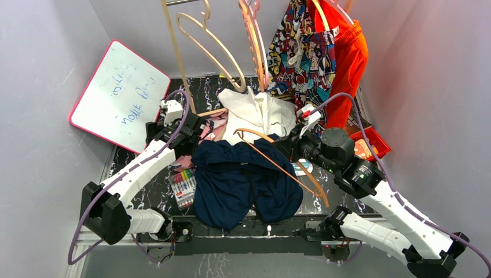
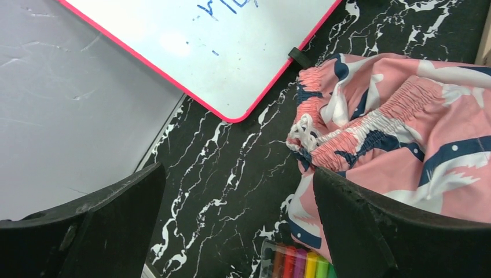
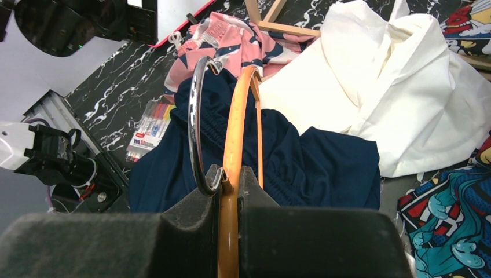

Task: Place the shorts on the hanger
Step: Hang the shorts on the hanger.

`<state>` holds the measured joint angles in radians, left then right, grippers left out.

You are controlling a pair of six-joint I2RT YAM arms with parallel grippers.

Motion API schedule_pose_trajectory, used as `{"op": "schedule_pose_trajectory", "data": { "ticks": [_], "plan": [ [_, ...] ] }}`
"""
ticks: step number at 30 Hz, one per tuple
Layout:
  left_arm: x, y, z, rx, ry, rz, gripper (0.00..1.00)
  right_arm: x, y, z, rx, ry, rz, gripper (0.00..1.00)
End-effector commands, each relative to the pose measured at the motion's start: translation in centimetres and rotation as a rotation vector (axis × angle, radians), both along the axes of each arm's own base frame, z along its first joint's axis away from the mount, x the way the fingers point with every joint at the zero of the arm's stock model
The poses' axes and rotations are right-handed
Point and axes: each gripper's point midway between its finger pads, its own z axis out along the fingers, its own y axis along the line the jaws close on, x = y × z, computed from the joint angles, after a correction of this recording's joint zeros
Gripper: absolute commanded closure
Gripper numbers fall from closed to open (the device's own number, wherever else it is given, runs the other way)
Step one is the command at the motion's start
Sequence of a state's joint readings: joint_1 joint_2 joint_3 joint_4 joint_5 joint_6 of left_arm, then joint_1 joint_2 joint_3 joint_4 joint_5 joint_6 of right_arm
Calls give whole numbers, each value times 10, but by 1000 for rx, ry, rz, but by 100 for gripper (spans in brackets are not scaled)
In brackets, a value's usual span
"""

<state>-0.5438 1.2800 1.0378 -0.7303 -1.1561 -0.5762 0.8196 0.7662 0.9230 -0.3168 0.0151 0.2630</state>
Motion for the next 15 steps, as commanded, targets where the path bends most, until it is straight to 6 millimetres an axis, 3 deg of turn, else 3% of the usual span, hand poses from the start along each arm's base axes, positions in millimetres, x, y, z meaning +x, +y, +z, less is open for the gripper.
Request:
{"op": "schedule_pose_trajectory", "data": {
  "ticks": [1,7,9,12,15],
  "plan": [
    [-1,9,7,99,-18,30,2,-2,3,39,68,-78,21,100],
    [-2,-1,-4,12,9,-19,2,-1,-3,46,77,-80,-5,100],
    [2,-18,-9,-107,34,-112,2,2,-6,45,71,-78,-34,100],
    [1,-45,3,-310,-25,-245,2,6,-9,36,17,-55,-53,100],
    [-12,-54,22,-464,-145,-318,2,5,-11,60,20,-114,-38,100]
  ]
}}
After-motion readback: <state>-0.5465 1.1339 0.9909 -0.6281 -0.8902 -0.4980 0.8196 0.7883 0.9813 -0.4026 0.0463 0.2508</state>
